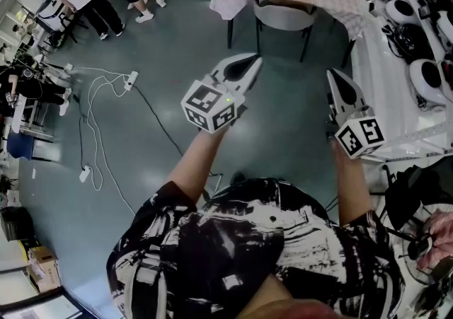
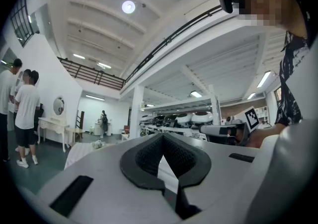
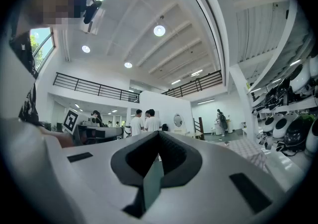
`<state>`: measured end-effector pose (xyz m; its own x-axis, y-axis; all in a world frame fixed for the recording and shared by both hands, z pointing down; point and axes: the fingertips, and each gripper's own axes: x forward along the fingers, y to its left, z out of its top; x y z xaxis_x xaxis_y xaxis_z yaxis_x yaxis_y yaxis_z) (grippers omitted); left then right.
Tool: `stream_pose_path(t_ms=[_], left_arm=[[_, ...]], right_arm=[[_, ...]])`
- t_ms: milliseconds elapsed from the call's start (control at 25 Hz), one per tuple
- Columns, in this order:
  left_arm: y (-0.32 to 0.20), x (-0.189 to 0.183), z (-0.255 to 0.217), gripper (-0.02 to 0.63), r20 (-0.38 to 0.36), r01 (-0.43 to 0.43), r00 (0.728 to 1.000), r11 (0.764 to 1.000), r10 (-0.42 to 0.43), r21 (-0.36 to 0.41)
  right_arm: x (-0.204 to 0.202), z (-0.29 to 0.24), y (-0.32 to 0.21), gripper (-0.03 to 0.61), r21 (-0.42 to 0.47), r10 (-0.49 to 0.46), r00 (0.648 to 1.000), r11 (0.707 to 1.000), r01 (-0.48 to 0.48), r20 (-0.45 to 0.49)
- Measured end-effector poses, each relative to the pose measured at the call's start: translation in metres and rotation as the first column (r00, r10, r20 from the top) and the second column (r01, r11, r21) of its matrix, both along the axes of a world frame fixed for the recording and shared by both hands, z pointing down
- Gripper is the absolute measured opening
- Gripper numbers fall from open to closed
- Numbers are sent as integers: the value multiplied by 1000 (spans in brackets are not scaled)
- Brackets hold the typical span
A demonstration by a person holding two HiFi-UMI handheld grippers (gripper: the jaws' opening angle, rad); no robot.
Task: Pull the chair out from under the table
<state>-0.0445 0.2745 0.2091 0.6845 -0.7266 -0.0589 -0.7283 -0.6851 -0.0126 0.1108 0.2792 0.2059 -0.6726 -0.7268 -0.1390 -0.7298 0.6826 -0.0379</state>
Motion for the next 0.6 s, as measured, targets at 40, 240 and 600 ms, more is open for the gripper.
stream_pose_path(t_ms=[40,240,600], left_arm=[[0,2,0,0,-1,0,1000,1000,0,0],[-1,5,6,0,-4,-1,1000,1000,1,-3],[1,2,1,0,-4,-7,1000,1000,7,-1]], right_arm=[[2,0,0,-9,0,0,1000,1000,0,0],[5,6,-1,-9,-2,-1,1000,1000,1,0],[3,3,-2,-9,-5,-10,1000,1000,10,14]])
